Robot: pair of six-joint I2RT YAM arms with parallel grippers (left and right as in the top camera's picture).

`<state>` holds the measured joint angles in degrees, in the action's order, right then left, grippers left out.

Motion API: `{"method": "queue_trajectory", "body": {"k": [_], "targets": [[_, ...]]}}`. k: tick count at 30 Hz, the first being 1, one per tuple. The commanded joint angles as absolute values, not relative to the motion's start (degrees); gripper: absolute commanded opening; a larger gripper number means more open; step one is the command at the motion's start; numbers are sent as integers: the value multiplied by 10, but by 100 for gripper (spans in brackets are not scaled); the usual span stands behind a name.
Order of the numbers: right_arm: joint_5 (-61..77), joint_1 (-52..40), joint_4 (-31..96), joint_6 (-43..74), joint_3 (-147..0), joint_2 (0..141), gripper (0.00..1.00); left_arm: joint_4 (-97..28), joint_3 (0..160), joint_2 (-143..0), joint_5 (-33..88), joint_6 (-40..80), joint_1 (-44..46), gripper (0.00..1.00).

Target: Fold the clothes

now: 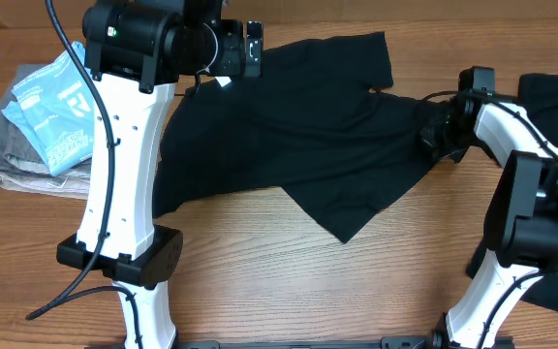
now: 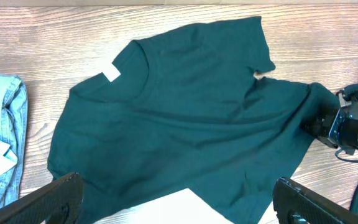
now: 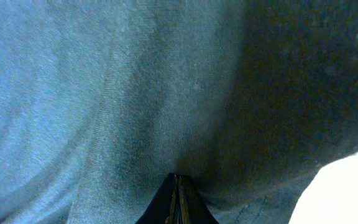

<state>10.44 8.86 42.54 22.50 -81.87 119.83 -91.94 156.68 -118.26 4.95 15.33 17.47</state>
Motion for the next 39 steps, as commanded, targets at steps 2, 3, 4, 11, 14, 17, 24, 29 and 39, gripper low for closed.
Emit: {"method": "queue_trajectory", "body": {"k": [2,3,4,11,14,17,24,29,39], "targets": [[84,86,396,228,-799,1226,4,-919,1569,-1173,49,157,173,100],[84,86,390,229,-799,1232,4,-919,1569,-1173,49,157,173,100],[81,86,378,228,-799,1241,4,-919,1569,-1173,49,157,173,100],[70,86,285,228,-799,1290,4,-919,1569,-1173,49,157,173,100],[64,86,236,228,-799,1296,4,-919,1569,-1173,49,157,173,100],[65,86,190,228,-800,1297,4,-919,1569,-1173,49,157,173,100],[65,86,176,225,-848,1297,4,-919,1569,-1173,49,157,173,100],[74,87,312,189,-995,1282,28,-919,1569,-1173,49,157,173,100],[84,86,687,168,-1267,1206,37,-919,1569,-1173,49,157,173,100]]}}
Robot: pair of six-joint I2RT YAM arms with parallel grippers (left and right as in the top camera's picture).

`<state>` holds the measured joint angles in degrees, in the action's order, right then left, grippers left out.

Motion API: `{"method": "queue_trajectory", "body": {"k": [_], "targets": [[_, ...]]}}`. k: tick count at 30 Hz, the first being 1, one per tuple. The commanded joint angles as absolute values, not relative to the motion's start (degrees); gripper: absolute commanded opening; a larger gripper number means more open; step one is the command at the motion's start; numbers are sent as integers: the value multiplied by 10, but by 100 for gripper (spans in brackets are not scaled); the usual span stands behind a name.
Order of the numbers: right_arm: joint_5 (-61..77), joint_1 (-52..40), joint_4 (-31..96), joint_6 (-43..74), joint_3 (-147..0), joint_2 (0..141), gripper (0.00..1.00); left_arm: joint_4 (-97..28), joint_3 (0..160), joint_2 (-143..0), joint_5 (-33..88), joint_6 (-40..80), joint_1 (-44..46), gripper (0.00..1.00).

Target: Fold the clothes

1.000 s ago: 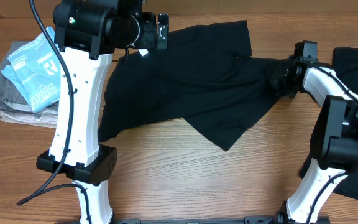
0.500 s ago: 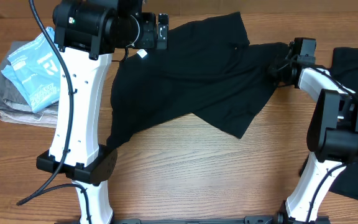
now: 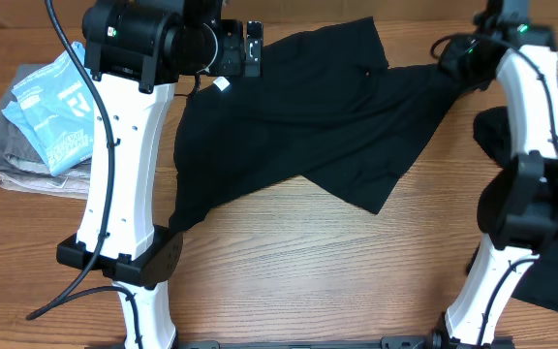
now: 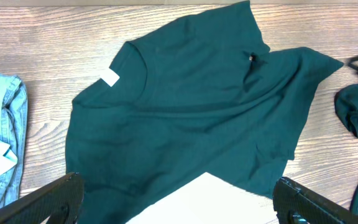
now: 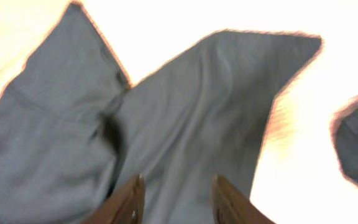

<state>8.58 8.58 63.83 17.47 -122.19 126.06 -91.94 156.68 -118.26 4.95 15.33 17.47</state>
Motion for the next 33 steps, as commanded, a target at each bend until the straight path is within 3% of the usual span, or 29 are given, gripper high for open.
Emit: {"method": "queue_trajectory", "body": {"k": [1,18,27,33], "targets": [[91,86,707,168,-1268,1196,37,-919,1569,-1173,49,157,173,100],[110,31,966,211,-1267,1151,28,-919,1569,-1173,49,157,173,100],[82,-102,966,315,-1127,1125,31,-919,1569,-1173,49,157,173,100],[52,-160,897,374,-992,1119,30,-919,1569,-1173,49,157,173,100]]}}
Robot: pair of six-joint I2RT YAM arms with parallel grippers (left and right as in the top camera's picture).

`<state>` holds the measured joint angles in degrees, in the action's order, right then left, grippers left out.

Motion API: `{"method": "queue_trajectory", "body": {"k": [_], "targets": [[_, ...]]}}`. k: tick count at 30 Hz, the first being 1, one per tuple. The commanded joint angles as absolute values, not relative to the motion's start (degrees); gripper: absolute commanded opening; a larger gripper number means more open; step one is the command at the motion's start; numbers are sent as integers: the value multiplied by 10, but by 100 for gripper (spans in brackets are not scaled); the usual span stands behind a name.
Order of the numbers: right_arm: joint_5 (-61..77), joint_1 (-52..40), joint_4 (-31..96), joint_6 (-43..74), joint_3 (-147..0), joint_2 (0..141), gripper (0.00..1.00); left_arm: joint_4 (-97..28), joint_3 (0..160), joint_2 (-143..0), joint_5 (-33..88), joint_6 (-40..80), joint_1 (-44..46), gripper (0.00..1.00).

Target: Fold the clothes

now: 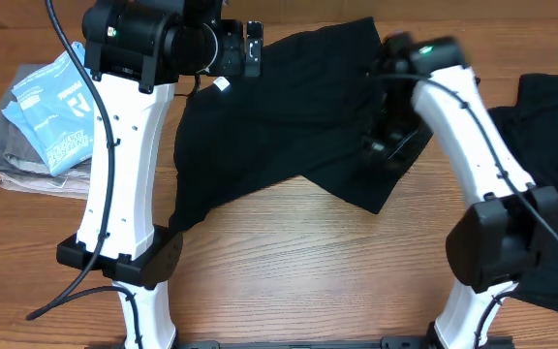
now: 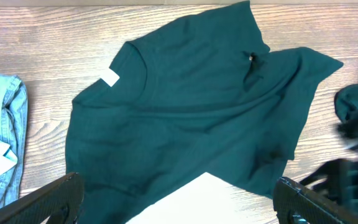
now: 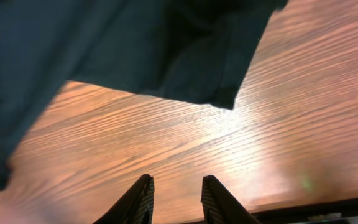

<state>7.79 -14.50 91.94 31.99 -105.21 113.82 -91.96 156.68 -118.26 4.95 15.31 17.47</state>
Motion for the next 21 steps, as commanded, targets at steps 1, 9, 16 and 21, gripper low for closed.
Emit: {"method": "queue_trajectory", "body": {"k": [1,9,16,21], "targets": [[52,-161,883,383,-969,1119,31,-919,1569,-1173,49,157,173,100],[100,-146,759,395,-817,1119,33,-919,1569,-1173,49,157,173,100],[98,-145,647,408,-716,1119,36,-919,1569,-1173,49,157,173,100],[80,-133,587,423,-666,1119,38,-919,1569,-1173,49,157,173,100]]}}
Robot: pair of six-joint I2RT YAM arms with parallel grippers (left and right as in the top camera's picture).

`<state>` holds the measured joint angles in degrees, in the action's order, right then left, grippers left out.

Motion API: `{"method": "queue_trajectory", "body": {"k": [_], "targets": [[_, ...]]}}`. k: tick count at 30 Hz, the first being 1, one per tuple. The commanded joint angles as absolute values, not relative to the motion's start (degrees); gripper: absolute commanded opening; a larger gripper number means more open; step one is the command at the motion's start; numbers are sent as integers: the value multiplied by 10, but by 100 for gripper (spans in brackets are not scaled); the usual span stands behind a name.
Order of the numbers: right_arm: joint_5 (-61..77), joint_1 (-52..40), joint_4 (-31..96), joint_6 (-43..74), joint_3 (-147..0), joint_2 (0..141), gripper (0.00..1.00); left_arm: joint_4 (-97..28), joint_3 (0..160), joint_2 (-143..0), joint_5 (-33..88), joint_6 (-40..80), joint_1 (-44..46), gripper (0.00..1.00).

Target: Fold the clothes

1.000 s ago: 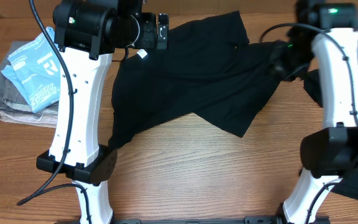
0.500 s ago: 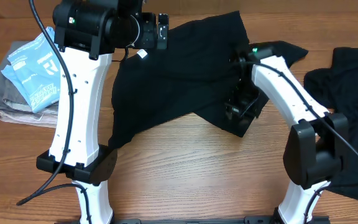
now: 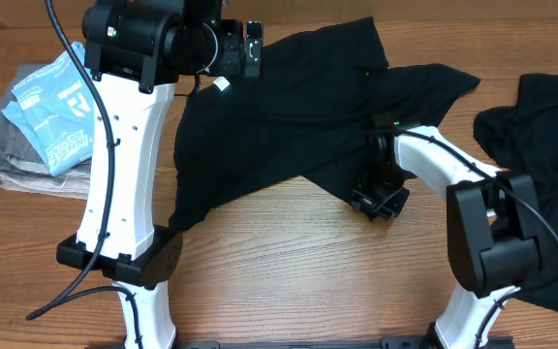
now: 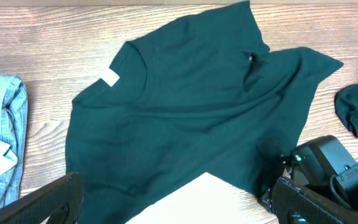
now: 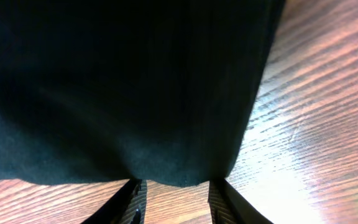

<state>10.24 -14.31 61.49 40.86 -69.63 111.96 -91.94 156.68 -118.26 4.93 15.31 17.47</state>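
A black T-shirt (image 3: 289, 107) lies spread and rumpled across the far middle of the table; it reads dark teal in the left wrist view (image 4: 185, 106), with a white neck label (image 4: 109, 77). My right gripper (image 3: 376, 201) is low at the shirt's front corner, open, its fingers (image 5: 132, 200) on either side of the hem edge (image 5: 179, 177). High over the shirt's left part hangs my left gripper (image 4: 176, 202), open and holding nothing.
A folded pile of light blue and grey clothes (image 3: 42, 121) lies at the left edge. Another black garment (image 3: 541, 126) is heaped at the right side. Bare wooden table (image 3: 289, 281) runs along the front.
My right gripper has come down from above the shirt's right part to its front corner, and now stands open at the hem. The left arm has not moved.
My right gripper was shut on the shirt's right edge. Then it was open and raised at the far right, the shirt's right side having shifted back and right. After that it was over the shirt's lower right part, and now sits at the front corner.
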Motion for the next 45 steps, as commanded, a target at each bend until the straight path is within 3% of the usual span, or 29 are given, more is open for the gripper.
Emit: {"method": "queue_trajectory", "body": {"k": [1,3,14,25,27,31,35,45], "targets": [[80,-130,576,423,-658,1119,43,-919,1569,-1173,49,157,173,100],[80,-123,568,423,-651,1119,46,-919,1569,-1173,49,157,173,100],[133,-52,586,393,-654,1119,45,-919,1569,-1173,49,157,173,100],[130,-54,566,406,-648,1119,44,-919,1569,-1173,49,157,173,100],[130,-55,561,414,-644,1119,39,-919,1569,-1173,49,157,173,100],[136,-55,558,421,-639,1119,15,-919,1569,-1173,49,157,173,100],[143,-55,559,421,-639,1119,4,-919,1569,-1173,49,157,173,100],[128,-55,569,420,-639,1119,4,-919,1569,-1173,49,157,173,100]]}}
